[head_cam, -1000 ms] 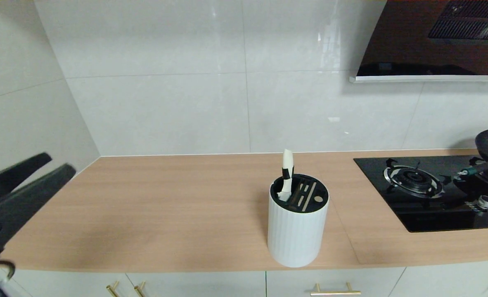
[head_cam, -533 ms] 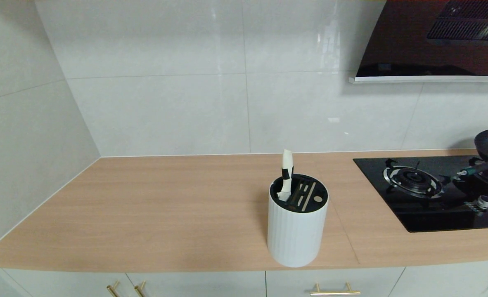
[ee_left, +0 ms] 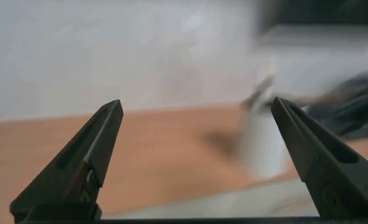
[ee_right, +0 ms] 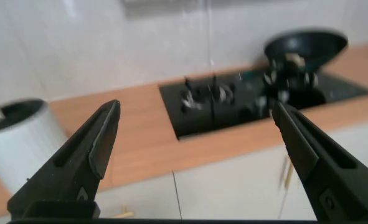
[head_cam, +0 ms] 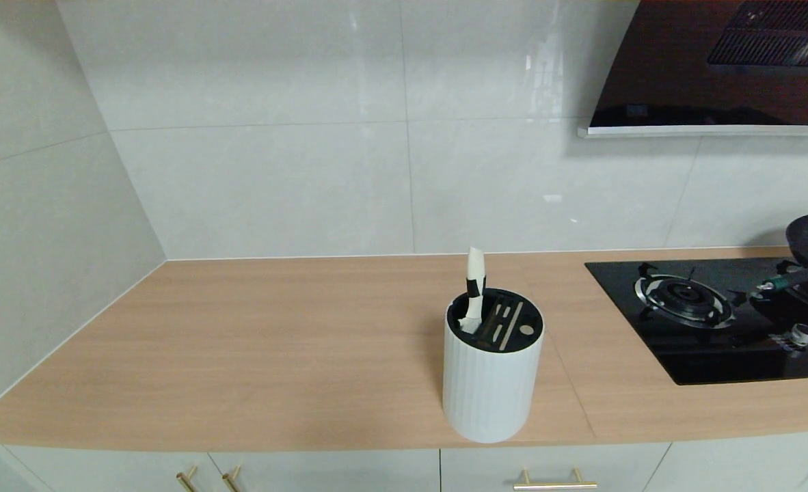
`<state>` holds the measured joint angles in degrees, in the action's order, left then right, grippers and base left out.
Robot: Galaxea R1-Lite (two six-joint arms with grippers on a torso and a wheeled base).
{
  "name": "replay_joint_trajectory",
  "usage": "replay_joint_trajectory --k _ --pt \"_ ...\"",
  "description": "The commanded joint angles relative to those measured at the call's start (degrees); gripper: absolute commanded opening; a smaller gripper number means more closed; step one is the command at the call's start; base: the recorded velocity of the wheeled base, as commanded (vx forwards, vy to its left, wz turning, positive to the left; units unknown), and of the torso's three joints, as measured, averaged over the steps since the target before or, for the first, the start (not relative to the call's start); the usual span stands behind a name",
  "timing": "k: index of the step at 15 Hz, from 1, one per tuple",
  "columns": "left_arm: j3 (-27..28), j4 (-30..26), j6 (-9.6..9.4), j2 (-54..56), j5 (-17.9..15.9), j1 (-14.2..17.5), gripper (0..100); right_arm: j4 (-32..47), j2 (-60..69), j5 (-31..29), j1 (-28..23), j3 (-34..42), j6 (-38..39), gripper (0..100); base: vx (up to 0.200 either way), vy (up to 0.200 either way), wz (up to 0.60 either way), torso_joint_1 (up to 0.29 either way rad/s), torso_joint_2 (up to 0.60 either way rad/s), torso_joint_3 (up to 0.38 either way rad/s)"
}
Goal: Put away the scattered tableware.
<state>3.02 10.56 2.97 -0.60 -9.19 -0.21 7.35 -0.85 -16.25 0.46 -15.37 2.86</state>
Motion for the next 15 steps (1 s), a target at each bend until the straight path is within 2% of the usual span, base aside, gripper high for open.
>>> replay_joint_trajectory --k 1,2,3,5,7,9,10,12,15 --pt "-3.0 -4.1 -4.73 0.6 6.5 0.1 100 -10.3 0.9 -0.4 -0.3 12.7 -0.8 100 0.000 0.000 0.00 0.000 0.00 0.000" --pt "-2.8 -10.9 -7.98 0.6 9.2 0.1 100 -12.1 0.8 -0.3 -0.3 15.4 -1.7 100 0.000 0.000 0.00 0.000 0.00 0.000" --pt "-2.8 -11.7 -7.98 0.6 8.7 0.1 100 -9.8 0.9 -0.1 -0.3 15.2 -1.4 100 0.000 0.000 0.00 0.000 0.00 0.000" --pt "-2.9 -11.3 -8.16 0.6 8.3 0.1 100 -10.0 0.8 0.3 -0.3 15.3 -0.8 100 0.000 0.000 0.00 0.000 0.00 0.000" --pt "-2.9 -11.2 -7.11 0.6 8.3 0.1 100 -9.8 0.8 3.9 -0.3 15.3 -2.0 100 0.000 0.000 0.00 0.000 0.00 0.000" --pt "-3.0 -10.9 -3.94 0.6 8.3 0.1 100 -10.0 0.8 6.1 -0.3 15.3 -3.4 100 0.000 0.000 0.00 0.000 0.00 0.000" --pt "-3.0 -10.9 -3.06 0.6 8.4 0.1 100 -9.8 0.8 9.8 -0.3 15.3 -3.0 100 0.000 0.000 0.00 0.000 0.00 0.000" --pt "-3.0 -10.9 -3.15 0.6 8.4 0.1 100 -6.5 0.8 16.1 -0.3 15.2 -3.7 100 0.000 0.000 0.00 0.000 0.00 0.000" --pt "-3.0 -10.8 -3.15 0.6 8.4 0.1 100 -7.4 0.8 16.4 -0.3 15.3 -3.6 100 0.000 0.000 0.00 0.000 0.00 0.000"
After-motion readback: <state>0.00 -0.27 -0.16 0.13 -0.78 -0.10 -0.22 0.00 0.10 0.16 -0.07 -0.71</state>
